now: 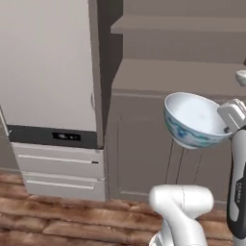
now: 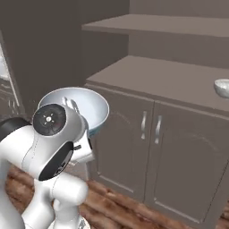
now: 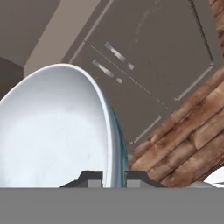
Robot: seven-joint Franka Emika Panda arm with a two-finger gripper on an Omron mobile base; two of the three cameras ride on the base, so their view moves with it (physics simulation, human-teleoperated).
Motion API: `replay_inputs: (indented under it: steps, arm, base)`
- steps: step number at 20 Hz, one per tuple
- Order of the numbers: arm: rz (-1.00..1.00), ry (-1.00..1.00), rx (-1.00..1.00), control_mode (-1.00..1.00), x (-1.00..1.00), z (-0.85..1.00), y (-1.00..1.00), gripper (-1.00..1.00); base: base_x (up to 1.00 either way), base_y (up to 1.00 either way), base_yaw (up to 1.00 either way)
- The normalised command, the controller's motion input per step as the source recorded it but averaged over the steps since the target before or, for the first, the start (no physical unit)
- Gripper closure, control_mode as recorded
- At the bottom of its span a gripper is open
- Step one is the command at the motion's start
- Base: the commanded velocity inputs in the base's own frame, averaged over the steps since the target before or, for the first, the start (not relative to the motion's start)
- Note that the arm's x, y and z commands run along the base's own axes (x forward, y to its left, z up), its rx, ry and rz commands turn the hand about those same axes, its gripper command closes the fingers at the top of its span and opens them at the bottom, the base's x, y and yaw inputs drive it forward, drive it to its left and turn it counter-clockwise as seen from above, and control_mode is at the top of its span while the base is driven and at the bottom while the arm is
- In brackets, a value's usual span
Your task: Take the smaller bowl and place it next to the appetizer plate on the dining counter , and place the larger bowl next to the plate with cooked food.
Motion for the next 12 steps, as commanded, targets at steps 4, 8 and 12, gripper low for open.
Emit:
replay_inputs:
  steps: [4,8,12]
  arm:
    - [0.0,0.0,0.0,1.0,0.0,0.0,0.0,1.0]
    - [0.0,0.0,0.0,1.0,0.0,0.0,0.0,1.0]
    - [0.0,0.0,0.0,1.0,0.0,0.0,0.0,1.0]
  base:
    - [-0.62,0.32,0.66]
    - [-0.66,0.31,0.68]
    - [-0.46,0.27,0.67]
